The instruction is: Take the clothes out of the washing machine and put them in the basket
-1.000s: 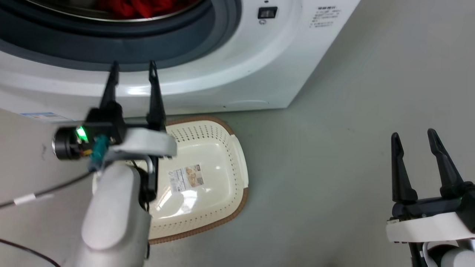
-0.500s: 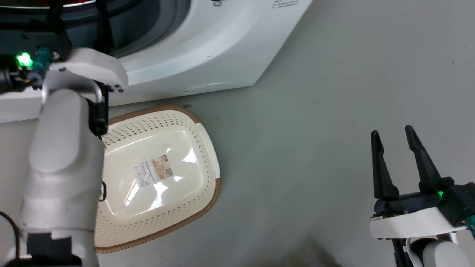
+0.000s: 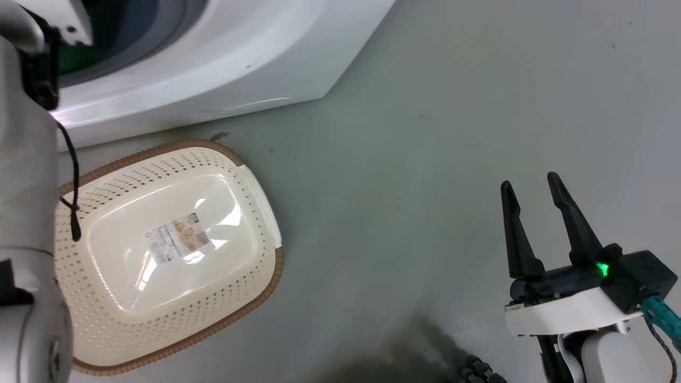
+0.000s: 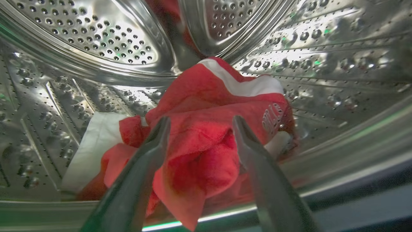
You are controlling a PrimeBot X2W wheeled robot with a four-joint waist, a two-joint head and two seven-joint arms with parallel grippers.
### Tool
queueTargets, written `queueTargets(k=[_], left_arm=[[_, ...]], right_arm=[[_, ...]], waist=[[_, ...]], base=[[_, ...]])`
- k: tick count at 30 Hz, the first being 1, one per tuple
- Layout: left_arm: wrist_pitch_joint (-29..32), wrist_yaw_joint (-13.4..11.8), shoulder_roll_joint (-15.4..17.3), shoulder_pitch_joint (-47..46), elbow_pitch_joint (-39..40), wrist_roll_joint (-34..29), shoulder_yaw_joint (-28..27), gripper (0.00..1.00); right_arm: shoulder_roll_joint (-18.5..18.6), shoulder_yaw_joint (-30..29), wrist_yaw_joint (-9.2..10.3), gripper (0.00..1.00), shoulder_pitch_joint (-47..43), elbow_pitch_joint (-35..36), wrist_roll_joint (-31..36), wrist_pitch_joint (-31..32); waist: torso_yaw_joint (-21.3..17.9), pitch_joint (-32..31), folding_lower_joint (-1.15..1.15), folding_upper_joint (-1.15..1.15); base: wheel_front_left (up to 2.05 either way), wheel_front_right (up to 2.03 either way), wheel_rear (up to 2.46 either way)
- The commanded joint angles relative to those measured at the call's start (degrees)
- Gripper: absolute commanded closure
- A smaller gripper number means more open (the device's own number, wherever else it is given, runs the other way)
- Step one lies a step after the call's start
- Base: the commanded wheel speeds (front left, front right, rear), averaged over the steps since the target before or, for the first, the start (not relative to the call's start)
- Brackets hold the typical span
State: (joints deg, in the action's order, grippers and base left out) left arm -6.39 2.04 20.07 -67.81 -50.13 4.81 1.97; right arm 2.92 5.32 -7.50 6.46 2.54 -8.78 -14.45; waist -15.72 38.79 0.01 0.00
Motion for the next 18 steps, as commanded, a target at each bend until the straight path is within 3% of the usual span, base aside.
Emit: queueTargets(k=[1, 8, 16, 17, 18], left_arm=[[1.6, 0.4, 0.7, -1.8, -1.1, -0.5, 0.6, 0.0], [11.1, 1.8, 3.7, -8.7, -5.3, -1.3, 2.3, 0.0], [23.1, 1.6, 4.3, -12.8, -9.6, -0.5, 2.8, 0.0], [24.5, 1.6, 4.3, -13.0, -10.0, -0.7, 3.1, 0.09], [25.8, 1.5, 4.3, -13.3, -10.3, -0.6, 3.2, 0.41]], right_arm=[[-0.1, 0.4, 0.02, 0.0, 1.3, -0.4, -0.7, -0.4], [-0.1, 2.2, 0.02, 0.0, 2.6, -2.0, -2.2, -0.7], [-0.1, 3.2, 0.02, 0.0, 3.4, -2.1, -3.9, -0.8], [-0.1, 3.3, 0.02, 0.0, 3.5, -2.1, -4.0, -0.8], [-0.1, 3.4, 0.02, 0.0, 3.7, -2.0, -4.1, -0.8]], waist=[[-1.3, 1.2, -0.01, 0.0], [-3.5, 2.8, -0.01, 0.0], [-4.6, 3.3, -0.01, 0.0], [-4.6, 3.4, -0.01, 0.0], [-4.7, 3.5, -0.01, 0.0]], base=[[0.0, 0.0, 0.0], [0.0, 0.0, 0.0], [0.0, 0.0, 0.0], [0.0, 0.0, 0.0], [0.0, 0.0, 0.0]])
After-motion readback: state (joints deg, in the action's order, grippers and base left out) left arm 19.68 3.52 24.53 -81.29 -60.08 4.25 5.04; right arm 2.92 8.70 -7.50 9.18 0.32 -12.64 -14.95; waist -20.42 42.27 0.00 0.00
